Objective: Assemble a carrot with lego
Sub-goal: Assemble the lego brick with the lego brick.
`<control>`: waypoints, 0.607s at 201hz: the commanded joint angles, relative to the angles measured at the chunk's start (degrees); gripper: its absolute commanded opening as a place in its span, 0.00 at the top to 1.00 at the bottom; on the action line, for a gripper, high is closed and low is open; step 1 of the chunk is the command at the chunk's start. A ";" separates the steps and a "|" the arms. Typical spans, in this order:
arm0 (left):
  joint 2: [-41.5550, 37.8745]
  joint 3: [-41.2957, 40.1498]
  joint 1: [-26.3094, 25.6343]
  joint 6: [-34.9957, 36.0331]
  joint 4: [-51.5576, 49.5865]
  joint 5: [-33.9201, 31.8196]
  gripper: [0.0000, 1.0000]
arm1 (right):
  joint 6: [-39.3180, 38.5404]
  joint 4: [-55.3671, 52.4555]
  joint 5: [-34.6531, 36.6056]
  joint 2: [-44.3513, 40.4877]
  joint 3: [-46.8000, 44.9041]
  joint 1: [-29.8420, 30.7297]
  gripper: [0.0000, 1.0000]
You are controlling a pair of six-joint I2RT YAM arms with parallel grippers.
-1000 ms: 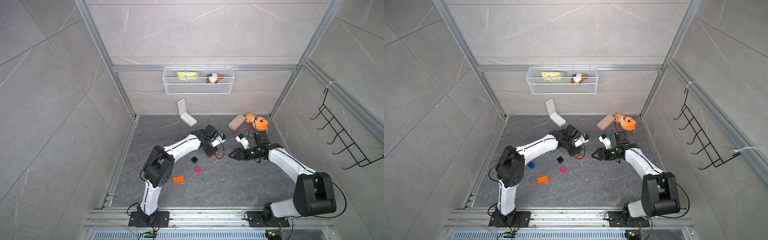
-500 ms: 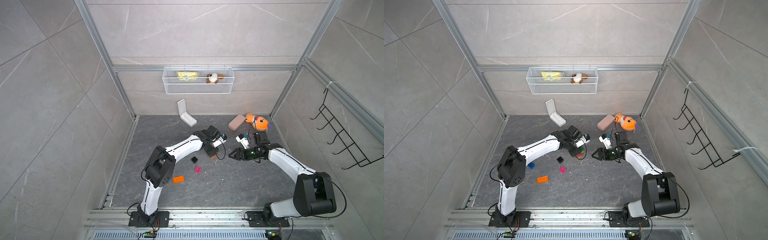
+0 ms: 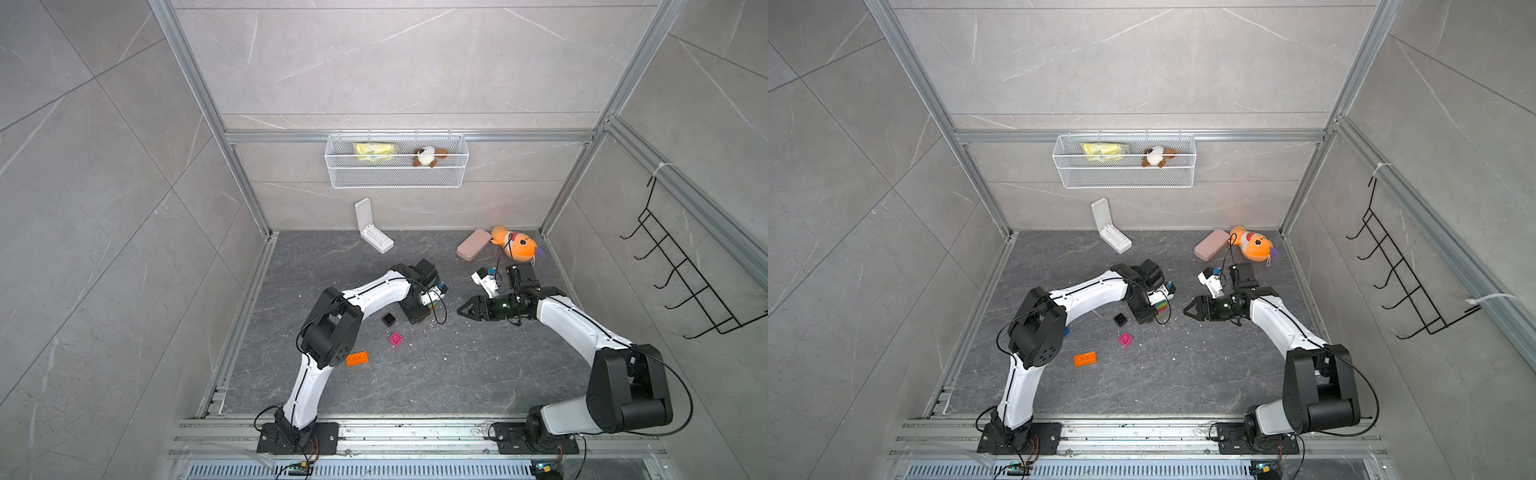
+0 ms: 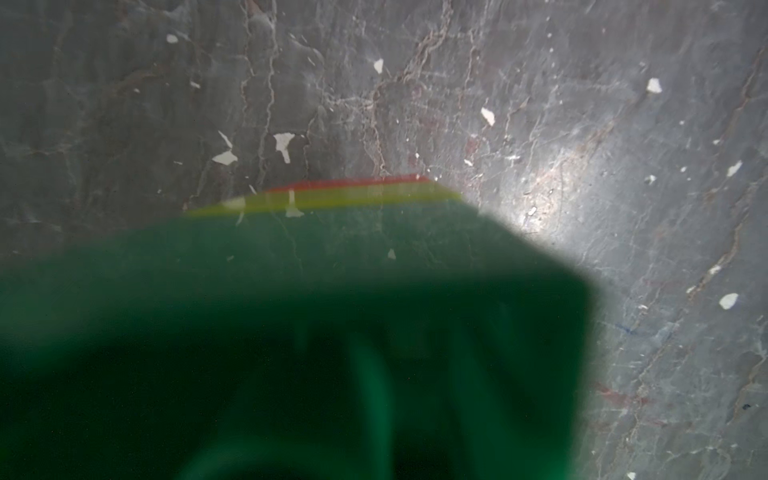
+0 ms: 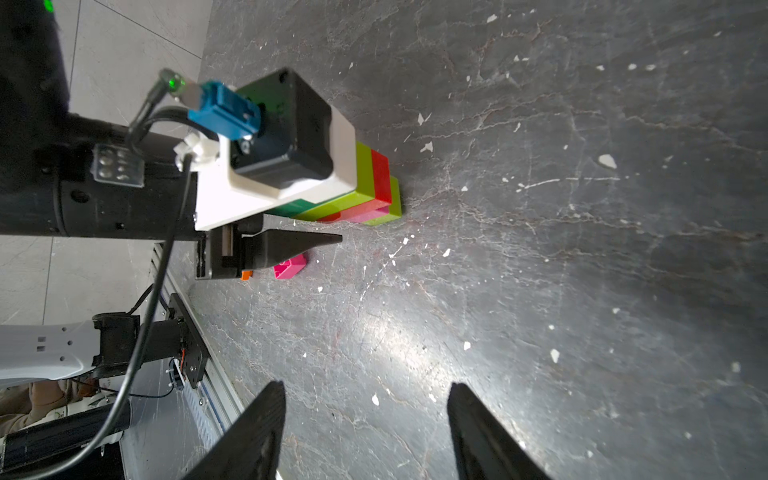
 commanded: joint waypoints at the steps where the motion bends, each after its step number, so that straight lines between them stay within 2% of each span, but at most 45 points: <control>1: -2.15 1.38 0.42 1.17 -1.51 2.01 0.46 | -0.03 -0.63 0.38 0.30 0.02 -0.01 0.35; 35: -7.30 -1.69 0.43 1.17 1.69 5.72 0.38 | -0.18 -0.71 0.42 0.14 -0.06 -0.03 0.35; 69: -15.76 -8.69 1.22 -0.65 9.77 9.88 0.35 | -0.12 -1.03 0.55 -1.17 0.01 -0.03 0.35; 101: -22.68 -16.52 3.36 -7.09 21.87 13.87 0.38 | -0.03 -1.12 0.96 -2.95 -0.20 0.04 0.35; 122: -20.60 -15.96 3.45 -9.40 23.06 13.04 0.44 | 0.01 -0.89 0.68 -2.29 0.03 0.02 0.35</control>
